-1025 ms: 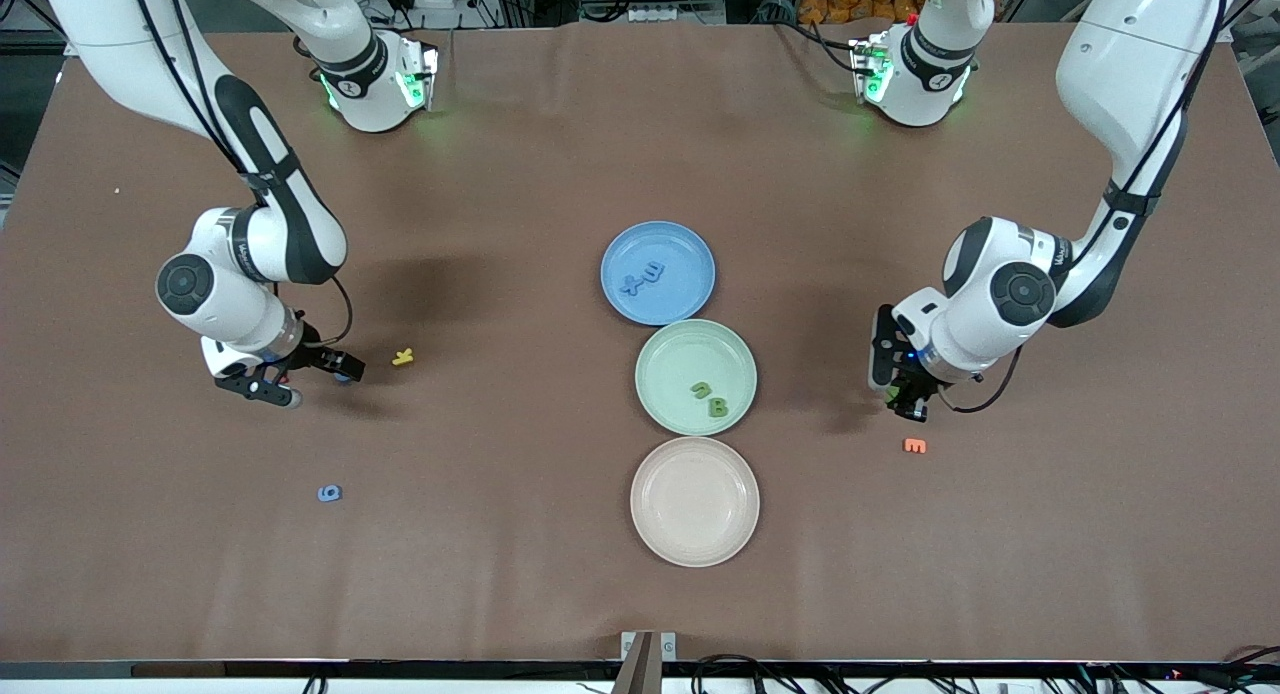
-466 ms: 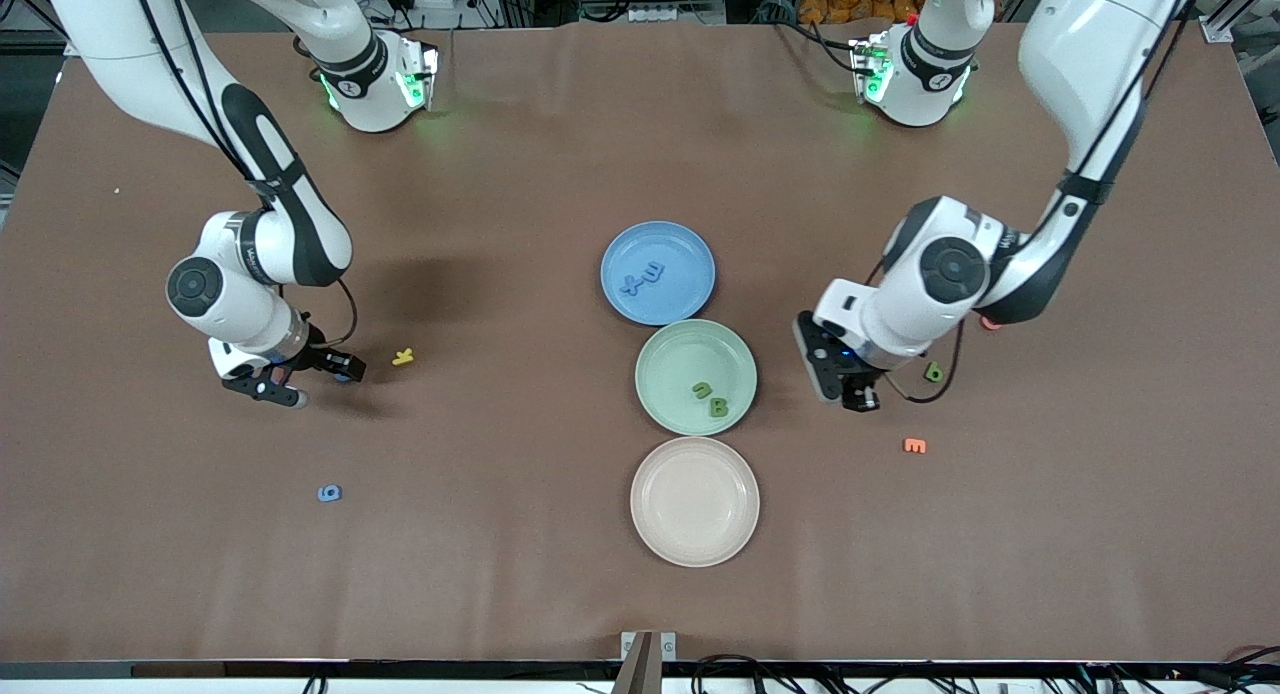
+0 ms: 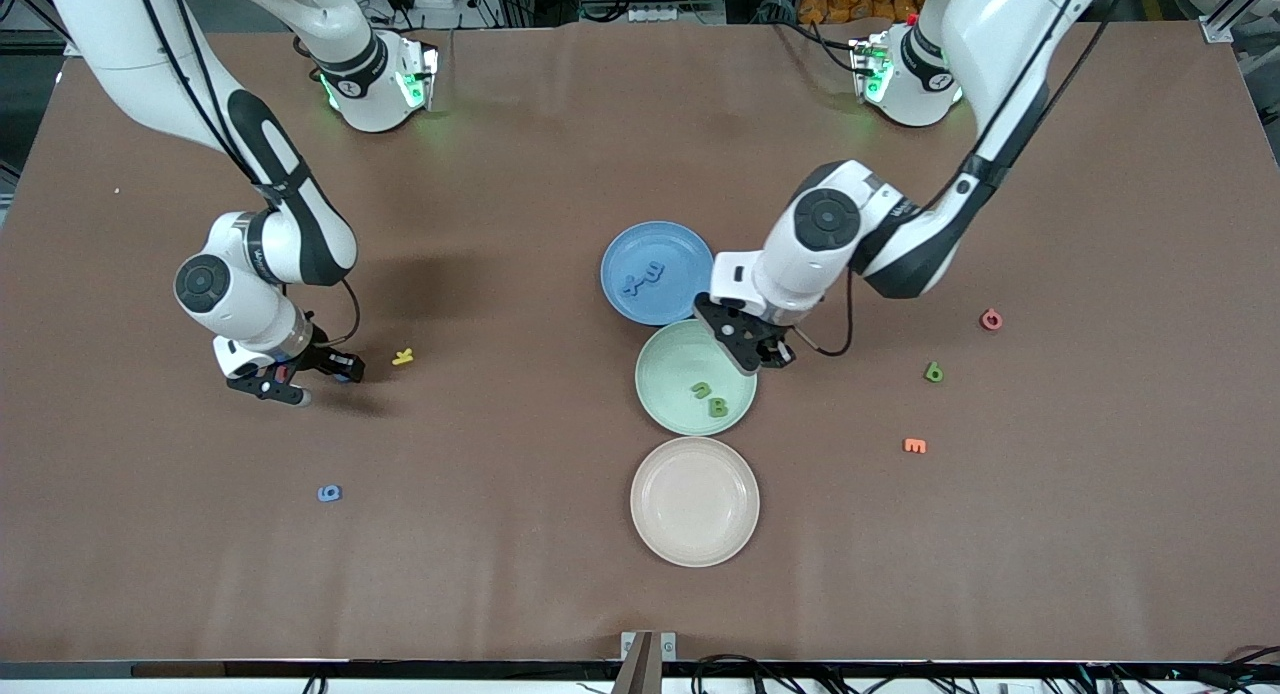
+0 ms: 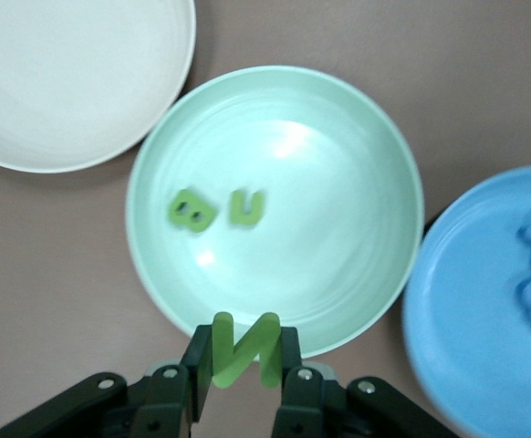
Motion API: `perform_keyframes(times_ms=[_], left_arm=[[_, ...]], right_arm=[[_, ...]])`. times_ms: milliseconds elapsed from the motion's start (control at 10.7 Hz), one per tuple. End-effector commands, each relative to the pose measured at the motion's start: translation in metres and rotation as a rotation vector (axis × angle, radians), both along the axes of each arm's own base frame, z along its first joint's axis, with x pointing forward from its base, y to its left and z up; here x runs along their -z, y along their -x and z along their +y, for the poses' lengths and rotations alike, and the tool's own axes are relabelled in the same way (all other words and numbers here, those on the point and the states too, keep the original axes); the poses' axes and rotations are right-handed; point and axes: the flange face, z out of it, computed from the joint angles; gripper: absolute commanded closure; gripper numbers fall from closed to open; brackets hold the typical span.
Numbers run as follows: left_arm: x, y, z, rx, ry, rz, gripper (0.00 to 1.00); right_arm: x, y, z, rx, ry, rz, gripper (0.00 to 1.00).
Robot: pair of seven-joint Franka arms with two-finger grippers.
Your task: Sort letters by color into matching plates
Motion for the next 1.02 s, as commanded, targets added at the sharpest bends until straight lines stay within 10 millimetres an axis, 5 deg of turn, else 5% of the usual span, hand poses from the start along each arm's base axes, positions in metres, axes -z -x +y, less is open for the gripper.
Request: perform_keyframes(times_ms=[0,186,279,466,745,931], left_arm=[[0.023,0.004,-0.035,-0.169,-0.008,0.035,1.00],[0.029,-0.002,-0.051,-0.195,-0.014,0.014,0.86],[0.030,-0.006,-0.049,-0.217,-0.020,0.008,0.43],[0.027,-0.019,-0.049,-0.257,-0.005,-0.001,0.00],[0.024,-0.029,-0.033,-0.388,-0.010,-0.001,0.00],[0.003,-0.046,0.002,-0.444,-0.067,0.012,0.00]], right_arm=[[0.004,0.005,-0.001,-0.026,-0.001,0.001,0.69],[0.005,0.005,-0.001,-0.026,-0.001,-0.001,0.71],[0.005,0.004,-0.001,-0.028,-0.002,-0.001,0.73],[-0.002,0.001,0.003,-0.027,-0.003,-0.005,0.73],[-0.039,-0.018,0.030,-0.023,-0.016,0.052,0.74],[-0.047,-0.023,0.057,-0.055,-0.018,0.041,0.74]])
